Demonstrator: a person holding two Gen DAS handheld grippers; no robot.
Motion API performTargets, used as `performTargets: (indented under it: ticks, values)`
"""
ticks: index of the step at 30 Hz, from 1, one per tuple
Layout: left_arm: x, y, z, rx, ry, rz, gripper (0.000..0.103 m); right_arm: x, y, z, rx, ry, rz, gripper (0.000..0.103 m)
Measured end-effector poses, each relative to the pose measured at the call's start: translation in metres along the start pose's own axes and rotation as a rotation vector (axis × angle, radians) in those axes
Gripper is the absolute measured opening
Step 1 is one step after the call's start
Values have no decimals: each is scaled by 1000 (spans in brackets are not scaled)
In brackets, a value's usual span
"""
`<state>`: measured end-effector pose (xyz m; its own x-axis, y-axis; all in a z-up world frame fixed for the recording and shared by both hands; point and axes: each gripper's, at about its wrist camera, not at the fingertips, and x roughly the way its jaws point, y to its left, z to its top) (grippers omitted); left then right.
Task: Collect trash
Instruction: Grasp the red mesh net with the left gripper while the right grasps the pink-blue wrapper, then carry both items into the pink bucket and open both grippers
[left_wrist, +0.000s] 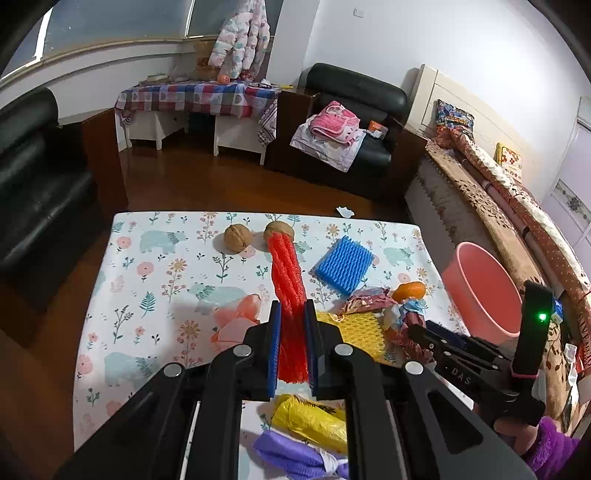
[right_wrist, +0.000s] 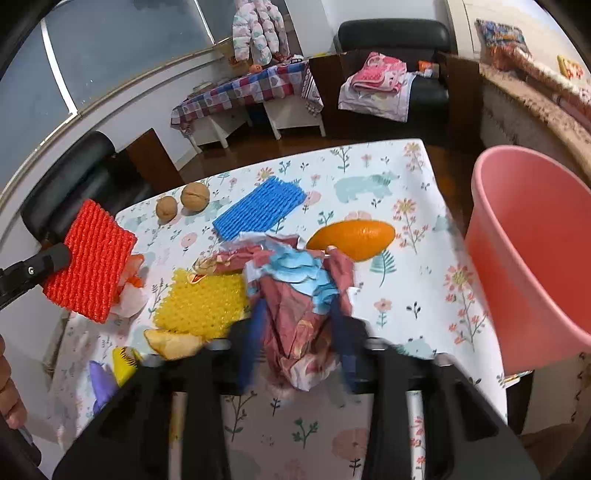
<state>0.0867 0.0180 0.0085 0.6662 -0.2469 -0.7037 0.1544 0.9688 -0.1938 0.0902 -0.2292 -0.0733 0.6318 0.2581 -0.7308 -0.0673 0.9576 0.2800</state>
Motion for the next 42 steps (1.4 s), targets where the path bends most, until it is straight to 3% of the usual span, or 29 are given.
performTargets:
  ticks: [1, 10, 21, 31, 42]
  values:
    - [-5, -2, 1, -3, -11, 1, 11, -5, -2, 0, 5, -7, 8, 13]
    - [-18, -43, 8, 38, -39, -59, 11, -69, -17, 7, 43, -141, 46, 12]
    - [-5, -145, 34, 125, -57, -203, 11, -132, -83, 25, 109, -314, -121, 12]
    - [46, -249, 48, 232, -18, -330, 11, -128, -150, 36, 220, -325, -200, 12]
    - [107, -291, 46, 264, 41, -376, 11, -99, -189, 40, 267, -291, -281, 12]
